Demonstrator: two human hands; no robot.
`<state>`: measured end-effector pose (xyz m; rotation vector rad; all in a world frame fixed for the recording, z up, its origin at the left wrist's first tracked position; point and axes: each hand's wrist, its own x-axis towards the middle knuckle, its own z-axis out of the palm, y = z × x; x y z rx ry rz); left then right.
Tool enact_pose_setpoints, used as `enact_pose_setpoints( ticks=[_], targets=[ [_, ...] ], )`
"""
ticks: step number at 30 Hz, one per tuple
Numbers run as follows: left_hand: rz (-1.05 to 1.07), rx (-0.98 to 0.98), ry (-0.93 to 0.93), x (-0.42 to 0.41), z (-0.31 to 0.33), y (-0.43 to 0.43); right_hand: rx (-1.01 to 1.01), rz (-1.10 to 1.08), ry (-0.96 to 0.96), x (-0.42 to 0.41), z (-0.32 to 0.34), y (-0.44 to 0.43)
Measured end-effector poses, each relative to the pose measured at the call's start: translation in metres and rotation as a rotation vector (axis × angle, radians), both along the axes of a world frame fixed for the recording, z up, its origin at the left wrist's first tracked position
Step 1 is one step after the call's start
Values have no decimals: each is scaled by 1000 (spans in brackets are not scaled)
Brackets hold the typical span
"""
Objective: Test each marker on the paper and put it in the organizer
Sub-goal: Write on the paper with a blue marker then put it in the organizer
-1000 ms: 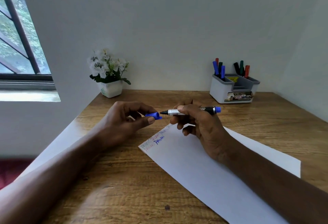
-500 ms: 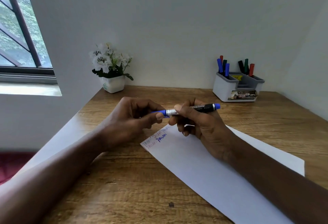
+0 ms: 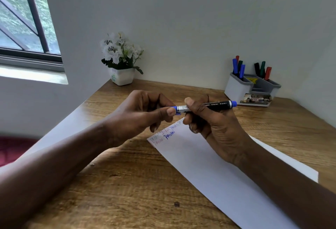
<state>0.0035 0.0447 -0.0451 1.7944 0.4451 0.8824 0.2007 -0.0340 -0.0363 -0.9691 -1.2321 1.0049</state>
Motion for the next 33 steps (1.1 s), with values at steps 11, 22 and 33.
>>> enact_pose_setpoints(
  ticks=[11, 22, 33],
  targets=[
    [55, 41, 9, 5, -2, 4, -3, 25, -38, 4, 4, 3],
    [325, 516, 901, 4, -3, 18, 61, -161, -8, 42, 16, 4],
    [252, 549, 980, 8, -13, 31, 139, -927, -96, 128, 39, 35]
  ],
)
